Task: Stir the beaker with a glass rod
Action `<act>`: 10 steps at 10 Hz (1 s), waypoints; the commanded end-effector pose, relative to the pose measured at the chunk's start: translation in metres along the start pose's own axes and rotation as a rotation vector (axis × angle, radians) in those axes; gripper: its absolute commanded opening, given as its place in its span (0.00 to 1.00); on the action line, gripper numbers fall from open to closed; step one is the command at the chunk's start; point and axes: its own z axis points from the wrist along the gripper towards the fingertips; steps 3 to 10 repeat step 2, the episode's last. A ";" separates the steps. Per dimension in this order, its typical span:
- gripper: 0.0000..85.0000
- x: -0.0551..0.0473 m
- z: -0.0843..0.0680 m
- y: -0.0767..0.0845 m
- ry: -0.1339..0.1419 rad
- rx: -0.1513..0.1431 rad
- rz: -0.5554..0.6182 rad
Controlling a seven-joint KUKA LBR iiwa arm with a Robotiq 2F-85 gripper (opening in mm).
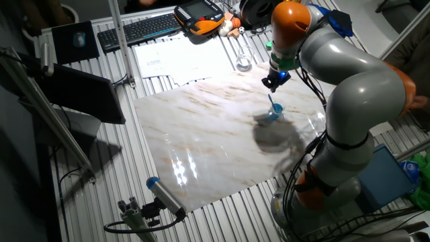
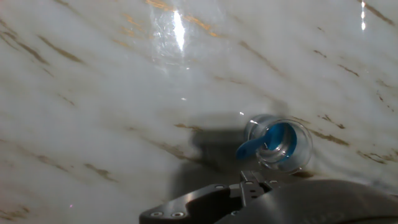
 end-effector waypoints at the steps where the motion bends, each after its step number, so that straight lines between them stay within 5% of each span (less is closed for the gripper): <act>1: 0.00 -0.001 0.000 0.000 -0.008 -0.002 0.000; 10: 0.00 -0.003 0.001 0.000 -0.015 -0.002 -0.001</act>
